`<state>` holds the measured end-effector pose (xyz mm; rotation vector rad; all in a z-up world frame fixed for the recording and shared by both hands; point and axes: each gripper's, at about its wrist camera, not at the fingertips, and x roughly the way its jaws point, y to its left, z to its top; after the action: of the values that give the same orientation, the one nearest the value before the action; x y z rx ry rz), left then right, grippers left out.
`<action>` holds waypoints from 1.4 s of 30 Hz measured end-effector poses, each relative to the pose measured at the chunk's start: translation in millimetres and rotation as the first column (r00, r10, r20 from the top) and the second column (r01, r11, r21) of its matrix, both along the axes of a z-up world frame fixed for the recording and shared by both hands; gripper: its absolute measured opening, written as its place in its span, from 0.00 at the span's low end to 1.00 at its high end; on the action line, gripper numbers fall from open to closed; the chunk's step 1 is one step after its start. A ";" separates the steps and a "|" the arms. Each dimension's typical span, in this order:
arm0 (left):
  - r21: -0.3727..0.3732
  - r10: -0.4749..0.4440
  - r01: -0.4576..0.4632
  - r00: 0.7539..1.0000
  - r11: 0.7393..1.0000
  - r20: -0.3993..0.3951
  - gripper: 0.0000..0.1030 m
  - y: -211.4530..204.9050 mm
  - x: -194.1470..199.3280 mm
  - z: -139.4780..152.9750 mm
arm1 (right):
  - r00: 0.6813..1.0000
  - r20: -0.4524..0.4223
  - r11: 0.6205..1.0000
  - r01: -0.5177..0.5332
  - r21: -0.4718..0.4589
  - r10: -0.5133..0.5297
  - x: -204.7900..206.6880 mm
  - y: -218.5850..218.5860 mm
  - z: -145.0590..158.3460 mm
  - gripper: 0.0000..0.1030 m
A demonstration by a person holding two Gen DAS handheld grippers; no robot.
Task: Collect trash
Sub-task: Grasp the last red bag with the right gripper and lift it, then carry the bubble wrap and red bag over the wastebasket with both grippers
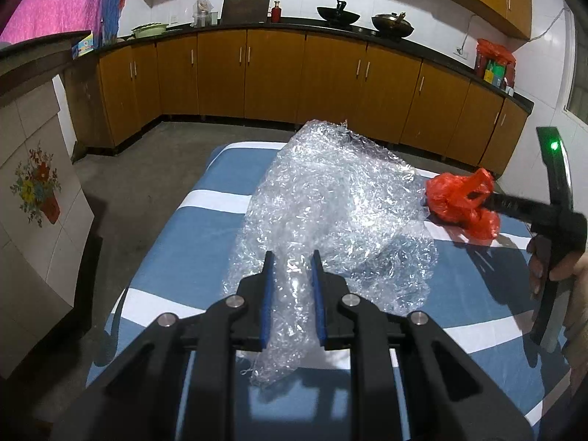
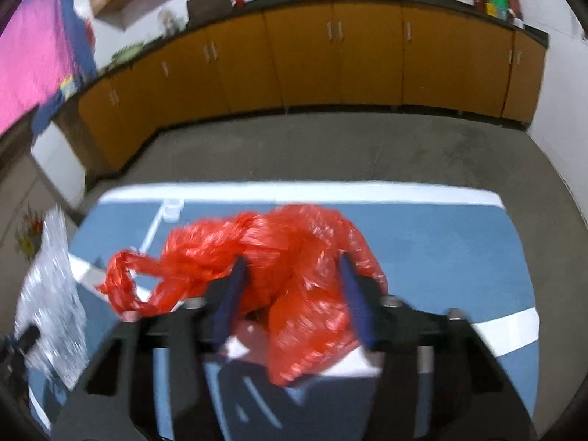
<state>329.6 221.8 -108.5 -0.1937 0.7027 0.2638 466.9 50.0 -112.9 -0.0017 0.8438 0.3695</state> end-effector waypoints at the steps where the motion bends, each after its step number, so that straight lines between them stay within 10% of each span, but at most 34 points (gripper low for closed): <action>1: 0.001 -0.001 0.001 1.000 1.000 -0.001 0.19 0.2 -0.3 -0.5 | 1.000 0.003 1.000 -0.006 -0.007 0.006 -1.3 2.0 0.1 0.21; 5: 0.005 -0.003 0.003 1.000 1.000 -0.003 0.19 -1.5 -1.7 0.5 | 0.999 0.028 0.997 -0.035 -0.075 0.037 -15.0 4.9 3.5 0.07; 24: 0.013 -0.180 0.180 0.981 0.984 0.075 0.19 -83.5 -43.0 54.9 | 0.987 0.138 0.996 0.087 -0.009 -0.085 -182.2 -122.4 76.4 0.05; 42: -0.004 -0.443 0.445 0.892 0.895 0.094 0.19 -219.3 -86.5 78.6 | 0.923 0.218 0.947 0.322 0.012 -0.317 -293.7 -225.3 109.3 0.05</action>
<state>243.0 2.5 -30.0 -0.0635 0.6406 -0.1935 173.2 -175.3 -3.6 0.0719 0.6178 0.0485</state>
